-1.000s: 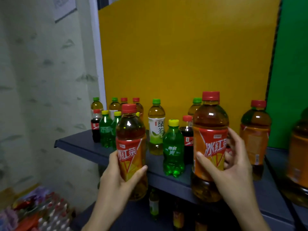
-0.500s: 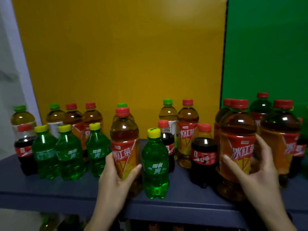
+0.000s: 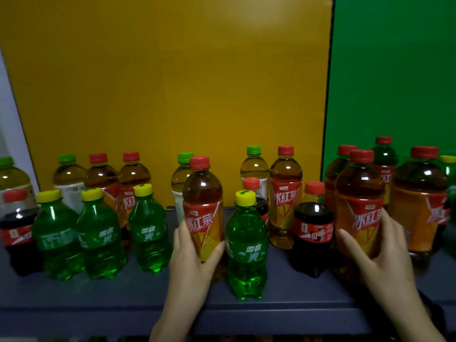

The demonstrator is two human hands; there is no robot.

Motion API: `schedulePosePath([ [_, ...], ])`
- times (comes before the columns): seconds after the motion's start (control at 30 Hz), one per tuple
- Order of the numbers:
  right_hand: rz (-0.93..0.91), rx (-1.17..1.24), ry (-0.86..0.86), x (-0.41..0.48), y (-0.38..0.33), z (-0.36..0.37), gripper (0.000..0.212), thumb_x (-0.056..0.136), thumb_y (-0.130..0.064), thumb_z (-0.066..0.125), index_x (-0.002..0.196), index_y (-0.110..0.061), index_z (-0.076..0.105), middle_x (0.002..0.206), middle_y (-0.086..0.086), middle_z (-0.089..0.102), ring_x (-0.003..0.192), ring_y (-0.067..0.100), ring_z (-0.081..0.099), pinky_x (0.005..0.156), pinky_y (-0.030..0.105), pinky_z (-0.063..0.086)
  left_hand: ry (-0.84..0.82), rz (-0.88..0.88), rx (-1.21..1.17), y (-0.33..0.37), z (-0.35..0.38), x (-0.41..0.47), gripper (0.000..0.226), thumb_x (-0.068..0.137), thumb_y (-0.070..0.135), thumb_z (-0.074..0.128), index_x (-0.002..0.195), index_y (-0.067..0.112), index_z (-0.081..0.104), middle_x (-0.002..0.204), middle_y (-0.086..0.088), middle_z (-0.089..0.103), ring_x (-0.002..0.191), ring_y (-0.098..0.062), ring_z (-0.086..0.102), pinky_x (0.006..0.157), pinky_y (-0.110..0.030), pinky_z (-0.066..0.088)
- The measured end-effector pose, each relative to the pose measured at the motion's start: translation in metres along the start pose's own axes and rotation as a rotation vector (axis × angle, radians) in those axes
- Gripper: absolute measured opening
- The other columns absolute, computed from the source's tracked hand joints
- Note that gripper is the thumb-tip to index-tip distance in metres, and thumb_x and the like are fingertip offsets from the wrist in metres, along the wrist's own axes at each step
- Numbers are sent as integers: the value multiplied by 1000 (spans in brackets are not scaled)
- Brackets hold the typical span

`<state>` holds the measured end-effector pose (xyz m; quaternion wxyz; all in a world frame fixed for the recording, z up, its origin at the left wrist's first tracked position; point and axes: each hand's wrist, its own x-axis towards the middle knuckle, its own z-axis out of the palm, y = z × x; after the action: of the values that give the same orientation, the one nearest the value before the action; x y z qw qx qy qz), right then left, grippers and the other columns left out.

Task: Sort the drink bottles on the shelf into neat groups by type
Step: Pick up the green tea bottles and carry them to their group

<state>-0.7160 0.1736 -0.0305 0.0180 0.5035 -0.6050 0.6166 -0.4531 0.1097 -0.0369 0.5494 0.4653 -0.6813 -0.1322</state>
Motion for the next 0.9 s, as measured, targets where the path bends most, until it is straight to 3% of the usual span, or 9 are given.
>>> schedulePosePath([
  [0.1,-74,-48,146,-12,-9,2,75,73,-36,68,137,-15,36,139,8,33,128,18,35,105,39,34,-4,-22,10,2,-12,-8,93,71,62,56,146,23,18,137,7,36,127,-8,36,101,-27,36],
  [0.2,-219,43,253,-30,-31,8,63,72,-38,65,126,-11,46,132,11,40,123,11,36,99,18,37,166,34,85,-1,-30,-16,91,72,76,38,144,23,23,139,15,27,129,1,20,106,-29,24],
  [0.27,-241,184,140,-41,-51,22,51,69,-43,57,117,-26,51,124,-1,50,116,10,47,92,15,41,246,57,133,-7,-37,-16,81,81,65,43,144,18,23,144,10,23,132,-2,17,105,-31,21],
  [0.33,-215,302,-80,-54,-66,44,47,66,-51,60,111,-43,49,115,-18,55,107,-2,53,85,6,42,243,12,153,-13,-41,-12,80,84,46,51,147,13,13,153,0,13,139,-14,13,108,-31,18],
  [0.43,-217,251,-246,-66,-74,73,64,62,-62,66,117,-42,41,118,-29,43,111,-11,46,85,-2,36,194,-91,148,-21,-41,-4,88,85,29,58,146,6,0,155,-10,6,142,-24,9,113,-32,14],
  [0.53,-74,266,-290,-68,-77,85,77,54,-57,75,116,-49,30,116,-35,38,107,-15,44,79,-3,39,165,-184,120,-33,-43,11,90,82,22,66,145,0,5,151,-20,17,140,-32,18,112,-38,20],
  [0.6,-12,194,-343,-67,-74,92,81,57,-47,78,121,-44,27,115,-33,37,102,-15,46,76,-1,40,174,-233,103,-42,-44,22,86,79,17,69,143,-3,15,143,-24,30,133,-36,30,109,-43,28],
  [0.73,33,118,-419,-70,-65,101,72,67,-47,74,126,-33,35,114,-19,54,106,-2,52,92,23,45,183,-232,93,-50,-46,27,78,76,16,73,136,-5,28,133,-25,42,124,-38,42,102,-47,38],
  [0.9,72,189,-386,-76,-65,92,67,62,-57,68,119,-32,45,111,-15,60,105,0,56,93,29,49,209,-149,-34,-43,-56,1,80,72,25,74,137,2,32,132,-19,48,118,-33,49,95,-38,42],
])
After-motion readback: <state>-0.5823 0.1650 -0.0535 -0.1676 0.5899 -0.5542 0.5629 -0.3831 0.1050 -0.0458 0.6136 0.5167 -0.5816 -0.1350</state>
